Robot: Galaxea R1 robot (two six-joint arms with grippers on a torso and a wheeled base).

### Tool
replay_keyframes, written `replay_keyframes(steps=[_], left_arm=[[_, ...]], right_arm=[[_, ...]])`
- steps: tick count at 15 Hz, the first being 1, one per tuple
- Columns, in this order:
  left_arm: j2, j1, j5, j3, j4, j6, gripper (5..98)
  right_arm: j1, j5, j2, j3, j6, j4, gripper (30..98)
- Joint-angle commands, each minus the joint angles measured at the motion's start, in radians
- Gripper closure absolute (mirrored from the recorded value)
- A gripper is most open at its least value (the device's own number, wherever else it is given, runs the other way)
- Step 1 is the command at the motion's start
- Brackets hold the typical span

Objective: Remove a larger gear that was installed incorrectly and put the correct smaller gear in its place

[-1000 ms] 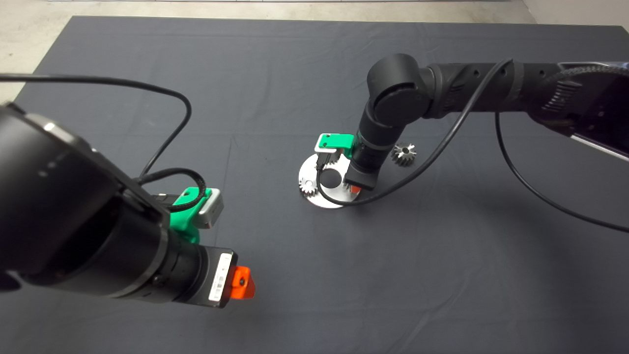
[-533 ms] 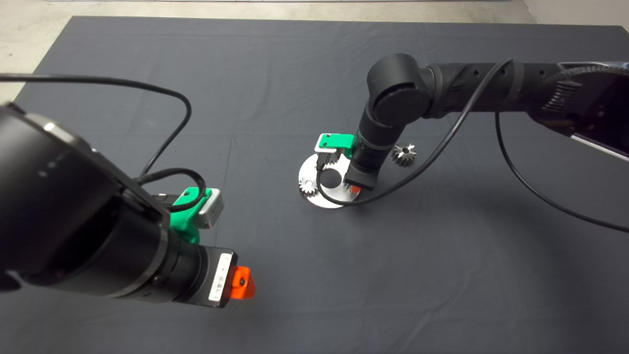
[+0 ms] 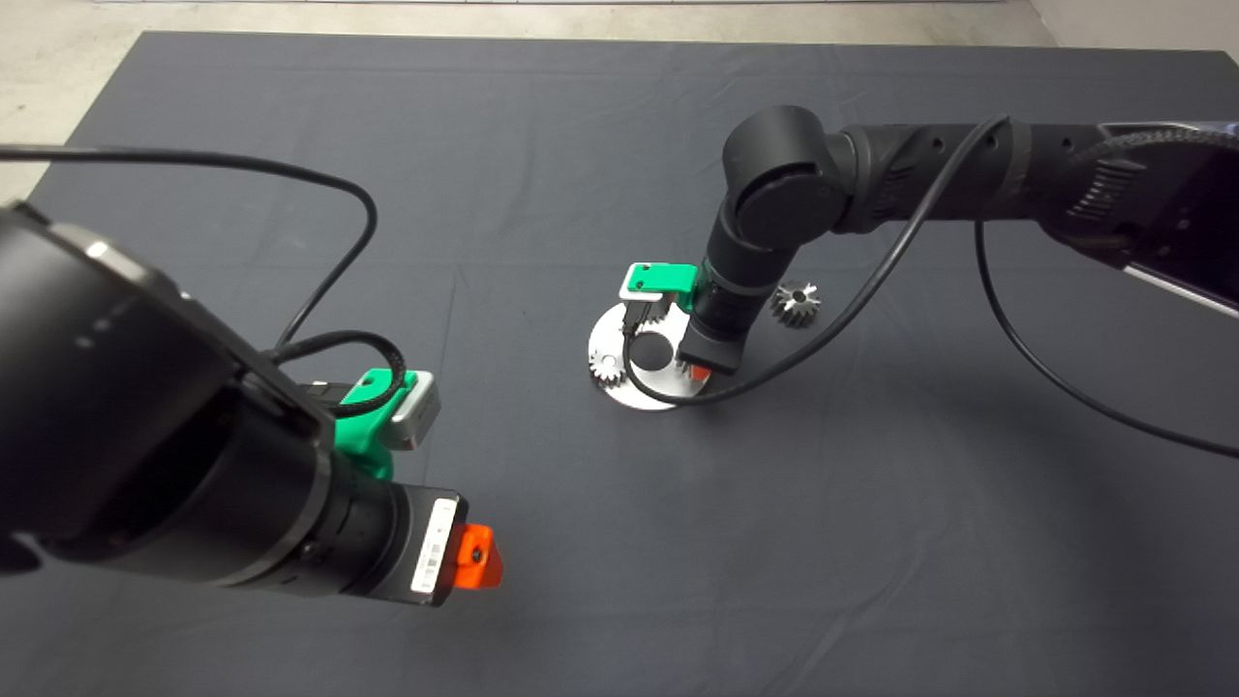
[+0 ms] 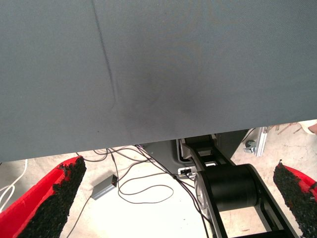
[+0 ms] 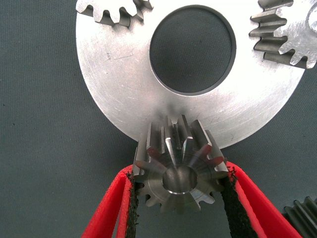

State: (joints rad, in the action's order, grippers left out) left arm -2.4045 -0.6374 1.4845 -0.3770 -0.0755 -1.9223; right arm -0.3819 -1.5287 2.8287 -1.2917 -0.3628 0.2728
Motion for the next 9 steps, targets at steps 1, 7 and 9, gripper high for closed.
replay_keyframes(steps=[1, 7, 9], left_arm=[[-0.002, -0.015, 0.002, 0.015, 0.016, -0.003, 6.1], [-0.002, -0.015, 0.002, 0.015, 0.016, -0.003, 6.1], [-0.002, -0.015, 0.002, 0.015, 0.016, -0.003, 6.1]], right_arm=[[-0.029, -0.129, 0.005, 0.002, 0.004, -0.024, 90.2], [-0.028, -0.129, 0.002, 0.003, 0.004, -0.024, 90.3], [-0.027, -0.129, 0.002, 0.003, 0.004, -0.024, 90.2]])
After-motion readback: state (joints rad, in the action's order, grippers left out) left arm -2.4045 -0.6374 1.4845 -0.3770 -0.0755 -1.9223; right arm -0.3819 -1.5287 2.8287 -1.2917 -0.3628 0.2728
